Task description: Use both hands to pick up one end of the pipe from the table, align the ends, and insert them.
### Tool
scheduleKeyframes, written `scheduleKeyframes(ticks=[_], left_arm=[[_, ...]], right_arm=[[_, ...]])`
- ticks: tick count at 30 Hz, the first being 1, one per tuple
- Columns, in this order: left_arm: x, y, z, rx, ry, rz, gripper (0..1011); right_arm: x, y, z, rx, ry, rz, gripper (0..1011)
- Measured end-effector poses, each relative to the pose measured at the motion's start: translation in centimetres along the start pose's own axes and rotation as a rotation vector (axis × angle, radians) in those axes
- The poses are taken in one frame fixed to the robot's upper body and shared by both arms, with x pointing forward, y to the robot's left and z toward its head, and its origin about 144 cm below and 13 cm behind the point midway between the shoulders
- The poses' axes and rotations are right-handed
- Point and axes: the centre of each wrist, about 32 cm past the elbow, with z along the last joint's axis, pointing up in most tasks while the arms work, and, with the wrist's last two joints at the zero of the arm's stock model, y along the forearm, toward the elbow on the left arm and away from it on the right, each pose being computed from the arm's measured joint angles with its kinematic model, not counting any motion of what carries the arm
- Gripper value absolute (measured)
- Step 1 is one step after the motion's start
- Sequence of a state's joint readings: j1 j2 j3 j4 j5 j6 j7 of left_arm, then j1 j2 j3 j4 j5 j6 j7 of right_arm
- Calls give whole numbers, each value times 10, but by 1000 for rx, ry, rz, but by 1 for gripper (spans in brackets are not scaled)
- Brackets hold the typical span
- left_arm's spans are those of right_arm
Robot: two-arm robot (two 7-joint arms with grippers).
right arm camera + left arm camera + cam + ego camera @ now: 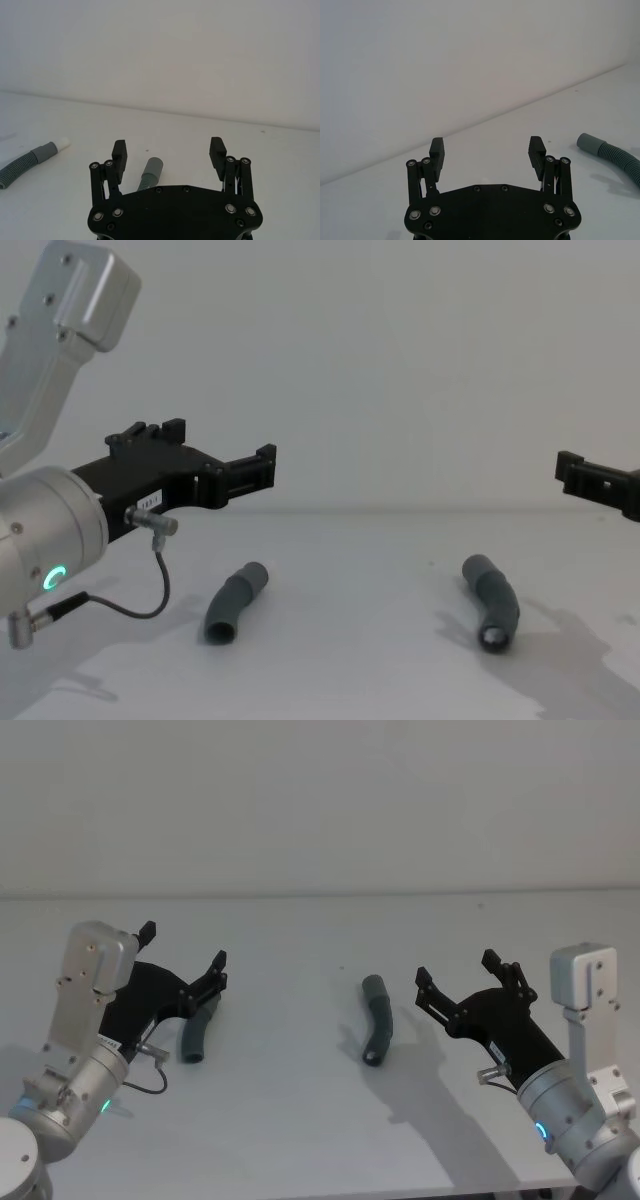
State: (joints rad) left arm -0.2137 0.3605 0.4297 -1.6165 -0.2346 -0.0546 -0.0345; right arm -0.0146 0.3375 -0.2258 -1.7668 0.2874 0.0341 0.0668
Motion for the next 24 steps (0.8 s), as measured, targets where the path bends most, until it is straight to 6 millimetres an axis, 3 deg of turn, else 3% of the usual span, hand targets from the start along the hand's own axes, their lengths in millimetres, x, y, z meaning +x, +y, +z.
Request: scheduleKeyframes(ticks=[24], left_arm=[[0,0,0,0,0,0,1003]], right_arm=[[0,0,0,0,0,0,1006]])
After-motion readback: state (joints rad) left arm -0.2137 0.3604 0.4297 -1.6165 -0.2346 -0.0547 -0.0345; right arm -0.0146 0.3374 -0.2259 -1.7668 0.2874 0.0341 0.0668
